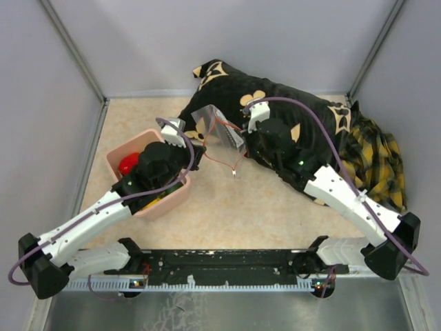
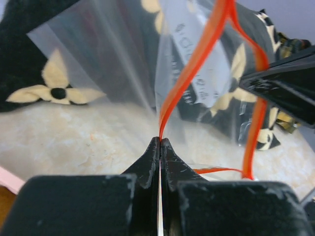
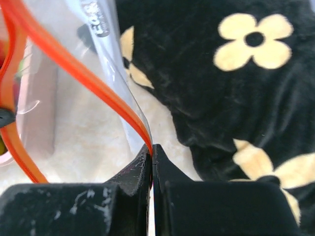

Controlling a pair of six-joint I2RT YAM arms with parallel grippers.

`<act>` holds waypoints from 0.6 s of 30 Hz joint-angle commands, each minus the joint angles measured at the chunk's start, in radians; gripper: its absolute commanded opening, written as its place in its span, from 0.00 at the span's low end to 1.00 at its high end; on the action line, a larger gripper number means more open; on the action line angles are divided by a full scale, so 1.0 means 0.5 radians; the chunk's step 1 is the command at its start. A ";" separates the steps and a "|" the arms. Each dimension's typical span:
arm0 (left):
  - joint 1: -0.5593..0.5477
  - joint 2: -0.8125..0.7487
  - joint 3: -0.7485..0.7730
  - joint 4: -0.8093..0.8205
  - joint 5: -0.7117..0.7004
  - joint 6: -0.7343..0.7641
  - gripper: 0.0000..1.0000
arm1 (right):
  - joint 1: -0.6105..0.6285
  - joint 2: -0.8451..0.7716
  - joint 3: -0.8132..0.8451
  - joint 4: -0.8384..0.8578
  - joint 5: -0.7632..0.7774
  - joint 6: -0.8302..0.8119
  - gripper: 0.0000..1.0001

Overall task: Place the food in the zip-top bag and seal the zipper
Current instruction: Open the zipper of the food storage bag.

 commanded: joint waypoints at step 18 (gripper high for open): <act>-0.004 0.176 -0.275 0.570 0.208 -0.384 0.32 | 0.386 0.199 -0.099 0.325 -0.084 0.221 0.00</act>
